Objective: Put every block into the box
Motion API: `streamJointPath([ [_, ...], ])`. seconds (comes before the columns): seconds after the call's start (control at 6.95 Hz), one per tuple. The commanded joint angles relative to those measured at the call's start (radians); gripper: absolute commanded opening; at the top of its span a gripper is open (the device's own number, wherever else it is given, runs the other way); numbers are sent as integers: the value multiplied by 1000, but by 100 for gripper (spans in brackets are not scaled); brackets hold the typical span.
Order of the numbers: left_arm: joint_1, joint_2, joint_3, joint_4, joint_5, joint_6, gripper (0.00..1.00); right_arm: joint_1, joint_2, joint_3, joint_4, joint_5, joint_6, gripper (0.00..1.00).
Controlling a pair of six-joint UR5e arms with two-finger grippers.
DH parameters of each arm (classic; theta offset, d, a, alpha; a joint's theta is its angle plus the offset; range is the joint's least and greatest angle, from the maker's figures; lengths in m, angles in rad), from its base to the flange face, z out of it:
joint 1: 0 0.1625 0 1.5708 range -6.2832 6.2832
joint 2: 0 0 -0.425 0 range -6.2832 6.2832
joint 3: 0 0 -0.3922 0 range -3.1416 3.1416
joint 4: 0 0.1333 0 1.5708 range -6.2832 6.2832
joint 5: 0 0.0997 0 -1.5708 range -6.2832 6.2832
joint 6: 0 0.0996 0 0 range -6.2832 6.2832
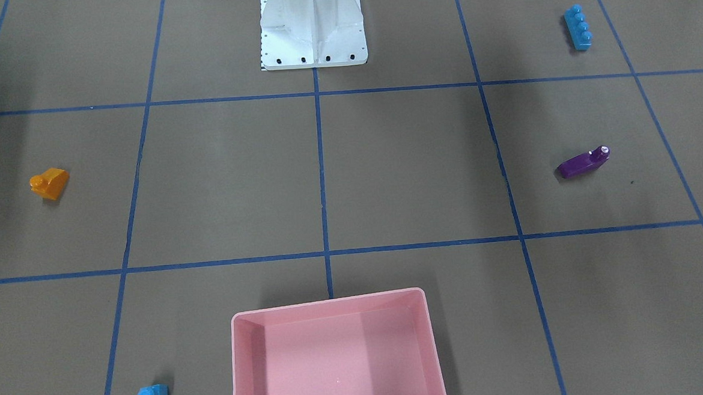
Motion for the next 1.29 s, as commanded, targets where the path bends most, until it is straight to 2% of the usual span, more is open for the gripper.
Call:
streamJointPath([
  [0.0,0,0,-1,-2,-2,2,100,0,9,3,2,-3,-1,100],
  [0.43,0,-2,-11,-2,-3,2,100,-5,15,66,0,-6,7,100],
  [0.58,0,-2,-13,-2,-3,2,100,-50,20,83,5,-5,103,100],
  [0.72,0,-2,-13,-2,-3,2,100,-116,56,91,59,-2,274,100],
  [1.01,0,0,-16,-2,-3,2,100,-297,55,83,251,-14,581,100],
  [1.15,0,0,-14,-2,-3,2,100,-396,55,80,349,-65,751,100],
])
